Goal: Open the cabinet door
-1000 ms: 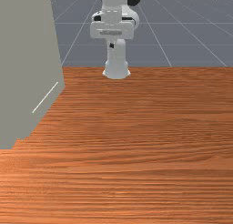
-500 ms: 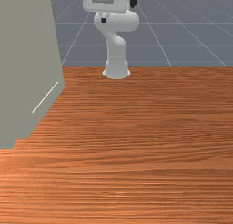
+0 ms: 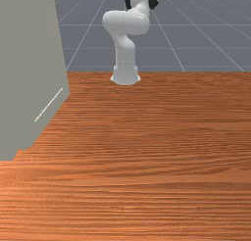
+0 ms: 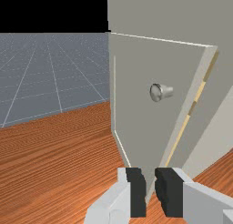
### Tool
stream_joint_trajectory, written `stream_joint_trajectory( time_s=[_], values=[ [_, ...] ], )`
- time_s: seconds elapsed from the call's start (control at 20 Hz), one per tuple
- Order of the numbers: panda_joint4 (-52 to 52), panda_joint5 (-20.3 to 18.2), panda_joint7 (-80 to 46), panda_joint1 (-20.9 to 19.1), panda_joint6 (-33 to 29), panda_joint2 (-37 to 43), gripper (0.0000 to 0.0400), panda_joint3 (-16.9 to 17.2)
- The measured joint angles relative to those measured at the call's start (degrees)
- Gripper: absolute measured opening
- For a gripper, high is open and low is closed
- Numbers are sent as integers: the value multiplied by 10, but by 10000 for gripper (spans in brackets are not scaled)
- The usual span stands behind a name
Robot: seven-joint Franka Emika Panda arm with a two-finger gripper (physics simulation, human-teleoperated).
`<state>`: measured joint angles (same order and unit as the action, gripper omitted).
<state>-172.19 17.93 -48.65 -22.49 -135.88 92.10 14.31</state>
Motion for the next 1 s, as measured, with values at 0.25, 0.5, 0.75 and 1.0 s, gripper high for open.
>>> stream_joint_trajectory(
  time_s=[0.25, 0.5, 0.75, 1.0],
  values=[
    [-5, 21, -3, -23, -151, -27, 301, 45],
    [-6, 41, -5, -16, -345, -151, 392, 61],
    [0, 45, -2, -16, -461, -279, 392, 78],
    [-2, 48, 12, -22, -482, -283, 392, 108]
  ],
)
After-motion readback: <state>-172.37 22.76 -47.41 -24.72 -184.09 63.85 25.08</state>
